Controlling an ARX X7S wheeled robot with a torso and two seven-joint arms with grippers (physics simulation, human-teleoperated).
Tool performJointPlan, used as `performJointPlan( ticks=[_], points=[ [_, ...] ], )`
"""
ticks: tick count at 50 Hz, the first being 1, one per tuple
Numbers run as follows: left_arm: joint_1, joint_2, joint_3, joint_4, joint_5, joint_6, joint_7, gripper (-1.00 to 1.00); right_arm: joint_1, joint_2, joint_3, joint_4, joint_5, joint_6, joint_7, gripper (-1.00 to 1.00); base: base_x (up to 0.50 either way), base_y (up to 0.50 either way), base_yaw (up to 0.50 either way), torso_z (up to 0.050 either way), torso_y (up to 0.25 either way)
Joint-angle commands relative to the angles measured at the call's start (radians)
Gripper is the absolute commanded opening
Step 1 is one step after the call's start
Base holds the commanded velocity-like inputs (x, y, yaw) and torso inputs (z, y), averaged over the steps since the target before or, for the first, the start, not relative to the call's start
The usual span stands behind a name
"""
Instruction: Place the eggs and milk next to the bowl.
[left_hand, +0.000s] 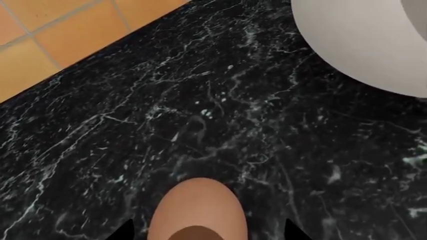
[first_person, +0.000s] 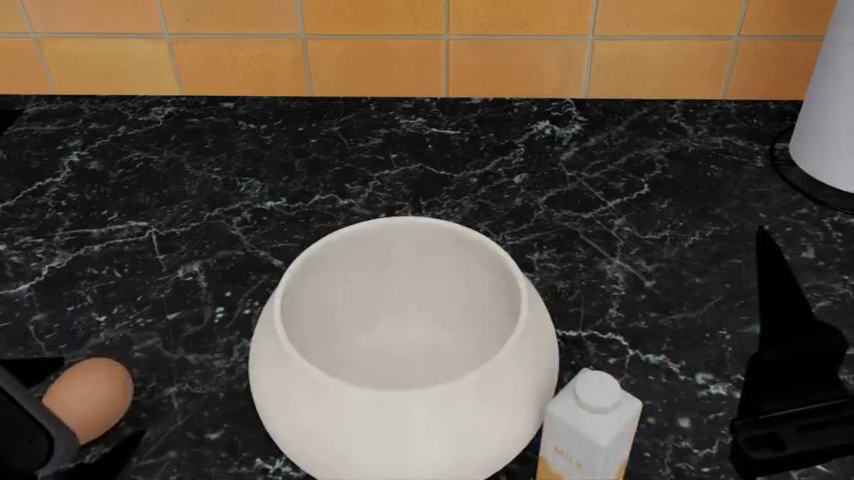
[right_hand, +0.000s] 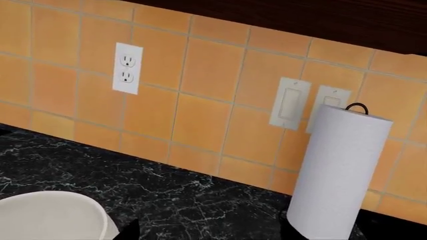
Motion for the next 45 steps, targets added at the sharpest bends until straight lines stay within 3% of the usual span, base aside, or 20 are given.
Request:
performJointPlan(
  ticks=[1, 11, 12, 29, 45],
  points=[
    [0.007, 0.040, 0.028, -0.081, 0.087, 0.034, -0.035, 1.00, -0.007, 0.001, 0.021, 0.013, 0.009, -0.014, -0.005, 1.00, 0.00, 0.00, 0.00, 0.000, 0.000],
    [0.018, 0.038, 0.024, -0.077, 0.088, 0.049, -0.041, 1.00, -0.023, 0.005, 0.030, 0.010, 0.013, -0.021, -0.007, 1.00, 0.00, 0.00, 0.00, 0.000, 0.000],
    [0.018, 0.038, 0.022, -0.075, 0.086, 0.048, -0.042, -1.00, -0.023, 0.006, 0.030, 0.010, 0.014, -0.022, -0.007, 1.00, 0.01, 0.00, 0.00, 0.000, 0.000],
    [0.019, 0.028, 0.008, -0.055, 0.081, 0.092, -0.036, -1.00, -0.022, 0.026, 0.025, 0.013, 0.060, -0.033, 0.026, 1.00, 0.00, 0.00, 0.00, 0.000, 0.000],
    [-0.169, 0.043, 0.132, -0.119, 0.097, 0.140, 0.123, -1.00, -0.063, 0.025, 0.068, 0.002, 0.067, -0.042, 0.019, 1.00, 0.00, 0.00, 0.00, 0.000, 0.000]
  ],
)
